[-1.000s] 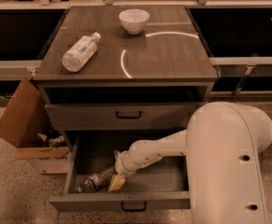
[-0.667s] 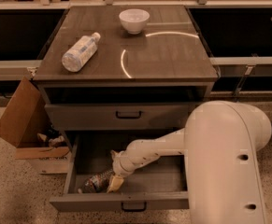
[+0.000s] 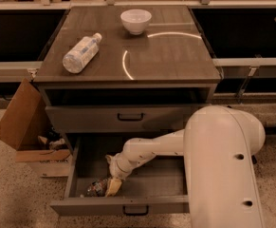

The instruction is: Pick water bottle from middle drawer and place on counter

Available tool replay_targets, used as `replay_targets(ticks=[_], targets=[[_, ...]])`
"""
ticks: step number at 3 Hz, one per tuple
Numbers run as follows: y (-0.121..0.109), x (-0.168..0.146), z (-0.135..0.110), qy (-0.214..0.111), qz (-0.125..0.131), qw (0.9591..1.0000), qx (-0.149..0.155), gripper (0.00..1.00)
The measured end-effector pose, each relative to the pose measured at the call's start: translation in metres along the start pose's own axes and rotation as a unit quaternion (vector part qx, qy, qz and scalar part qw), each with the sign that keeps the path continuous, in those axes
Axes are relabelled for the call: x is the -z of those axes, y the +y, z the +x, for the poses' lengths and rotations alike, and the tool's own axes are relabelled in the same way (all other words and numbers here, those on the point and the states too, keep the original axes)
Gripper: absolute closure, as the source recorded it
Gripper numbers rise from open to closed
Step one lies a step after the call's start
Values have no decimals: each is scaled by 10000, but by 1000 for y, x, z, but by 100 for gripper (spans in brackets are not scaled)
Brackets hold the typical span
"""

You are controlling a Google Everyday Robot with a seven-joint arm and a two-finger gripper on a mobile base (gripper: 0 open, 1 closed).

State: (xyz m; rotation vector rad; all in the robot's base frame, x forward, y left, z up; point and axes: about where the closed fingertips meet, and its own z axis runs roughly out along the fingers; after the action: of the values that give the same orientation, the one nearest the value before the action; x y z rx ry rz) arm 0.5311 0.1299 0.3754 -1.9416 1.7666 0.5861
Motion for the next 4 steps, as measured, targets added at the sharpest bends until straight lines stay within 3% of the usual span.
replay_targets(ticks=[1,2,4], targets=[[-1,-3,5,-45,-78,9999,-49,26],[-3,2,10,-86,-23,9999,-129,50],[6,33,28,-461,216,9978,-423,100]])
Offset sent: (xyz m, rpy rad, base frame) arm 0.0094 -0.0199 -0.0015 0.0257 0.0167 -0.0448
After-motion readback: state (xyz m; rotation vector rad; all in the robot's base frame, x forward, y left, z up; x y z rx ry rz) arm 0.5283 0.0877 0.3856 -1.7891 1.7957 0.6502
